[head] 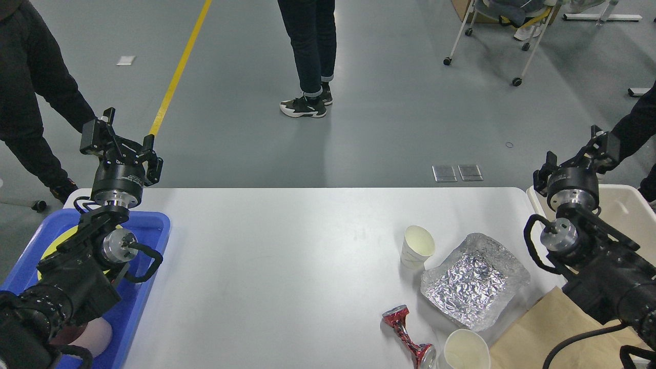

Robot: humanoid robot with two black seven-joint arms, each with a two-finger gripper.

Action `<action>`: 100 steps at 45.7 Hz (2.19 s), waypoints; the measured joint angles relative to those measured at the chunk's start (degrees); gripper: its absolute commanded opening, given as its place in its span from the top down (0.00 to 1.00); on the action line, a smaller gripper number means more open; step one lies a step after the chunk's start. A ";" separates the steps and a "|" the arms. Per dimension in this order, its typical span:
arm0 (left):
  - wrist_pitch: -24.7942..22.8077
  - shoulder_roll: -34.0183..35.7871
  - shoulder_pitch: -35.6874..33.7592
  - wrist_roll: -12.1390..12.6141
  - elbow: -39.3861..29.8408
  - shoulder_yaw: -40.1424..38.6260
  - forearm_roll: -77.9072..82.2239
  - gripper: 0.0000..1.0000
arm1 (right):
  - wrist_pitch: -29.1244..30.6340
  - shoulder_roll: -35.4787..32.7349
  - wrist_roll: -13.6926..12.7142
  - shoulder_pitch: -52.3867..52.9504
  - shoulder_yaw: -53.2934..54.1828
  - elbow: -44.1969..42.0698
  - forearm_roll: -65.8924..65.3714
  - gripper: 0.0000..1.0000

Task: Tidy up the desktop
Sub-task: 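Raise the right gripper away from the foil and paper cup, then reach the right gripper down to the small paper cup and grasp it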

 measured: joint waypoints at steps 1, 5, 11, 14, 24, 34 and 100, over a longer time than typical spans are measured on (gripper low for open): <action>0.00 0.00 0.00 0.00 0.00 0.00 0.00 0.04 | 0.00 0.00 0.00 -0.09 -0.74 0.03 -0.06 0.00; 0.00 -0.03 0.00 0.00 0.00 0.00 0.00 0.04 | 0.00 0.00 0.00 -0.11 -3.82 0.18 -0.35 0.00; 0.00 -0.04 0.00 0.00 0.00 0.00 0.01 0.04 | -0.01 -0.07 0.00 2.24 -10.56 0.60 -2.57 0.00; 0.00 -0.04 0.00 0.00 0.00 0.00 0.01 0.04 | 0.01 -0.29 -0.01 4.54 -16.26 0.71 -4.80 0.00; 0.00 -0.02 0.00 0.00 0.00 -0.07 -0.01 0.04 | 0.06 -2.99 -1.15 14.97 -39.00 0.35 -7.16 0.00; 0.00 -0.02 0.00 0.00 0.00 -0.09 -0.02 0.04 | 0.07 -3.34 -11.18 22.03 -53.43 0.10 -7.17 0.00; -0.10 -0.06 0.02 -0.09 0.01 -0.09 -0.01 0.04 | 35.39 6.48 -29.18 52.47 -103.88 23.11 -5.99 0.00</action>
